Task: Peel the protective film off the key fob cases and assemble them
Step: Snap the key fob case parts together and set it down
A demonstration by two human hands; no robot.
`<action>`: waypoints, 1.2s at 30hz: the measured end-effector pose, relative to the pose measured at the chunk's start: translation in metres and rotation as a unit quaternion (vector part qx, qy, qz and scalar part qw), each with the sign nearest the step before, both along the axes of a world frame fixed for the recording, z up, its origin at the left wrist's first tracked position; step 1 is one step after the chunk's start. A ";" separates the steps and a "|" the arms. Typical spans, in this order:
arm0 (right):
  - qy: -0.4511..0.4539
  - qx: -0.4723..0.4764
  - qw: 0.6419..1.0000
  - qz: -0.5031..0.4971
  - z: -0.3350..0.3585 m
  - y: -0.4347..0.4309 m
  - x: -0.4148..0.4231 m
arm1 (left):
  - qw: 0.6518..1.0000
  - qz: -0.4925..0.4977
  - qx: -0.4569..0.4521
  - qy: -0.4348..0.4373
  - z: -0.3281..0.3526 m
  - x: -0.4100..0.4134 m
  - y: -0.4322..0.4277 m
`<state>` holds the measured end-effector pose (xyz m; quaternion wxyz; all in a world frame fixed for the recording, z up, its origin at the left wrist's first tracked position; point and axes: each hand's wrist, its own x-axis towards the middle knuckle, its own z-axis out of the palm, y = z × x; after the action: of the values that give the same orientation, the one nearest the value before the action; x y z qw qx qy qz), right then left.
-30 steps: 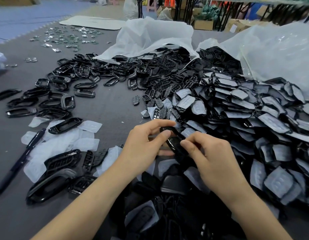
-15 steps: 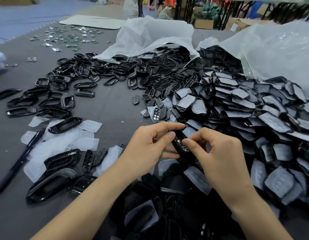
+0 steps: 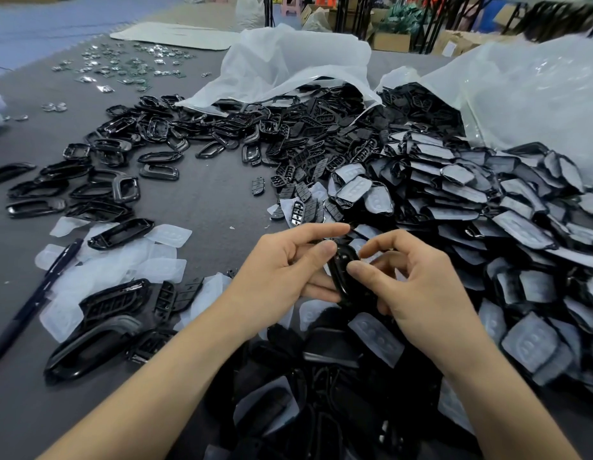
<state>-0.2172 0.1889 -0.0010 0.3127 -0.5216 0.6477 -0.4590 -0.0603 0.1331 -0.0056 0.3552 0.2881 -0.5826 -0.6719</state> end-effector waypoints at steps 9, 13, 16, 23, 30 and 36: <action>0.083 -0.087 0.992 -0.028 -0.002 0.003 0.011 | 1.000 -0.002 -0.010 -0.017 -0.009 -0.007 0.004; -0.006 -0.058 0.998 -0.018 -0.001 0.000 0.007 | 0.999 0.003 -0.025 -0.019 -0.008 -0.006 0.003; -0.039 -0.043 0.998 -0.017 -0.001 0.000 0.005 | 0.998 -0.016 -0.046 -0.039 -0.007 -0.005 0.003; -0.190 -0.022 0.981 -0.018 -0.001 0.000 0.008 | 0.998 -0.017 -0.046 -0.036 -0.008 -0.006 0.004; -0.266 -0.040 0.961 -0.061 -0.002 -0.002 0.008 | 1.000 0.012 -0.001 -0.025 -0.009 -0.007 0.003; -0.293 -0.023 0.954 -0.066 -0.003 -0.004 0.008 | 1.000 0.005 -0.005 -0.031 -0.007 -0.004 0.001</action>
<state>-0.2094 0.1846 -0.0044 0.4459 -0.3276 0.5497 -0.6258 -0.0647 0.1342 -0.0121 0.3421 0.3096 -0.5954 -0.6577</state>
